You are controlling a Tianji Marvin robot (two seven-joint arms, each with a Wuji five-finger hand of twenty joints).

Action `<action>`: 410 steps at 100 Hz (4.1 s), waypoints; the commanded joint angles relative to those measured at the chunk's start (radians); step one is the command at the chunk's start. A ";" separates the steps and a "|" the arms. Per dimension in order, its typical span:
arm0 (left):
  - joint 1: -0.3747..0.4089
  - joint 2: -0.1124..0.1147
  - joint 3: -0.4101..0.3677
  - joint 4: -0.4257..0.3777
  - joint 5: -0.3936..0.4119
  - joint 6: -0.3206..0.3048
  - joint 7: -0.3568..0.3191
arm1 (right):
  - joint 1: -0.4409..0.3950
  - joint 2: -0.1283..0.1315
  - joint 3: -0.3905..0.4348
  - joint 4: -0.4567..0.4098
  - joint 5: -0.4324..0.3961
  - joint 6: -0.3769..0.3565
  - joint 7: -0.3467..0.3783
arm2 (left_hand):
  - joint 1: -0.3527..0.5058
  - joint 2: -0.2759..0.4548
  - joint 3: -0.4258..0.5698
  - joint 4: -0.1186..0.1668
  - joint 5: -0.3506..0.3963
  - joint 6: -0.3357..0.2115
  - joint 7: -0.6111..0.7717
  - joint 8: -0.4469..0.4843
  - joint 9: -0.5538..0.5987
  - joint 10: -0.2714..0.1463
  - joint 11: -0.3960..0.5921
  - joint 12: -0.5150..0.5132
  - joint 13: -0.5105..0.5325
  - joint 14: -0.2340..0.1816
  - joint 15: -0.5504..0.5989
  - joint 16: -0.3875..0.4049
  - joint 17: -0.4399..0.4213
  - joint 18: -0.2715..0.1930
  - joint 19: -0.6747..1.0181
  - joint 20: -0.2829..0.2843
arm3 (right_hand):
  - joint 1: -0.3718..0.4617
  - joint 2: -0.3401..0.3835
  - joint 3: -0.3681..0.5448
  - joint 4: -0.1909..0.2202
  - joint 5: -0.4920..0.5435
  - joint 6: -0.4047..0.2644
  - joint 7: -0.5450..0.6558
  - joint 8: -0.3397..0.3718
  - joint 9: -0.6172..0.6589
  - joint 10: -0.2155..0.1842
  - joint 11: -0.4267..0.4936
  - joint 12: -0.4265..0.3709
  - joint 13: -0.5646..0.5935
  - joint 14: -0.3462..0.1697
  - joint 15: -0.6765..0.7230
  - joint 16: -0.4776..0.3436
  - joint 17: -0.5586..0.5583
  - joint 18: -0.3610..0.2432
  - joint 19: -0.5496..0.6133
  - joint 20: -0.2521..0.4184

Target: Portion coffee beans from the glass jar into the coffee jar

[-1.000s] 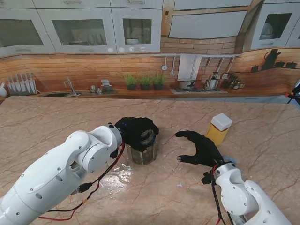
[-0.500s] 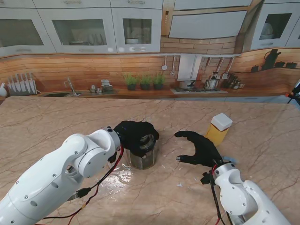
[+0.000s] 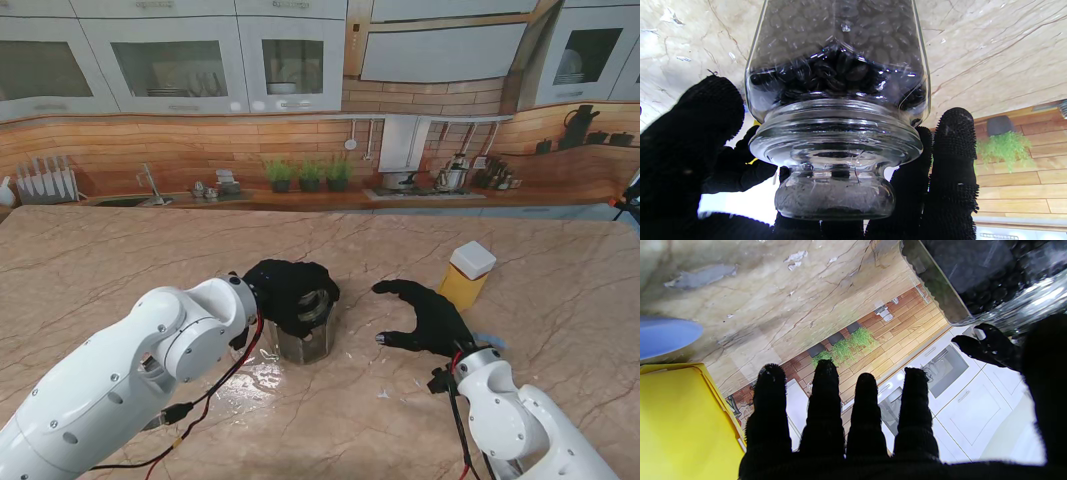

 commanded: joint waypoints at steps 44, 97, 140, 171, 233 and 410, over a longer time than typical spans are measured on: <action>0.058 0.005 0.024 0.075 -0.002 -0.033 -0.011 | -0.010 -0.004 0.001 -0.005 -0.004 -0.002 -0.004 | -0.052 0.082 -0.103 -0.012 0.009 0.057 -0.018 -0.062 0.015 -0.026 -0.015 -0.040 -0.138 -0.117 -0.058 -0.078 -0.282 0.165 -0.163 0.035 | 0.013 -0.009 -0.002 0.002 0.005 -0.018 -0.003 0.006 0.017 -0.005 0.003 0.006 0.013 0.001 -0.001 0.008 -0.003 -0.008 0.005 0.015; 0.023 -0.012 0.010 0.042 0.010 -0.043 0.058 | -0.023 -0.005 0.004 -0.012 -0.003 0.010 -0.003 | -0.061 0.085 -0.123 -0.012 -0.004 0.050 -0.050 -0.076 -0.012 -0.021 -0.026 -0.051 -0.188 -0.105 -0.075 -0.101 -0.336 0.199 -0.190 0.051 | 0.014 -0.010 -0.001 0.002 0.008 -0.018 -0.002 0.006 0.020 -0.004 0.002 0.006 0.014 0.002 -0.001 0.009 -0.006 -0.005 0.003 0.014; 0.037 -0.014 -0.050 -0.011 0.052 -0.087 0.063 | -0.023 -0.006 -0.003 -0.011 0.001 0.017 -0.005 | -0.060 0.083 -0.126 -0.011 -0.002 0.050 -0.052 -0.075 -0.011 -0.016 -0.026 -0.048 -0.183 -0.101 -0.072 -0.101 -0.327 0.193 -0.186 0.058 | 0.013 -0.011 -0.002 0.002 0.009 -0.021 -0.003 0.006 0.021 -0.006 0.001 0.005 0.013 0.002 -0.002 0.009 -0.006 0.000 0.003 0.014; 0.049 -0.015 -0.099 -0.042 0.081 -0.142 0.076 | -0.020 -0.004 -0.005 -0.010 -0.001 0.017 0.000 | -0.044 0.081 -0.112 -0.001 0.000 0.046 -0.041 -0.065 -0.010 -0.014 -0.017 -0.038 -0.165 -0.085 -0.042 -0.081 -0.283 0.156 -0.156 0.072 | 0.016 -0.012 -0.001 0.002 0.010 -0.022 -0.003 0.007 0.021 -0.005 0.001 0.005 0.012 0.003 -0.002 0.009 -0.006 -0.001 0.003 0.013; 0.042 -0.013 -0.099 -0.034 0.166 -0.207 0.099 | -0.022 -0.004 0.000 -0.008 -0.007 0.005 -0.004 | 0.052 0.013 0.060 0.025 0.045 0.007 0.146 0.085 0.100 -0.008 0.100 0.104 0.189 -0.173 0.212 0.227 0.136 -0.055 0.135 0.099 | 0.020 -0.013 -0.001 0.003 0.011 -0.025 -0.001 0.007 0.019 -0.004 0.003 0.007 0.016 0.000 0.002 0.009 -0.001 -0.028 -0.008 0.008; 0.002 -0.036 -0.102 -0.028 -0.063 -0.110 0.160 | -0.024 -0.008 -0.012 -0.002 -0.001 0.015 -0.021 | 0.381 -0.236 0.434 0.077 0.503 0.060 0.684 0.031 0.842 0.023 0.120 0.528 0.652 -0.450 0.495 0.435 0.473 -0.286 0.473 0.210 | 0.022 -0.008 -0.006 0.004 0.006 -0.028 0.002 0.005 0.019 -0.002 0.009 0.009 0.017 -0.002 0.007 0.008 0.002 -0.060 -0.034 -0.005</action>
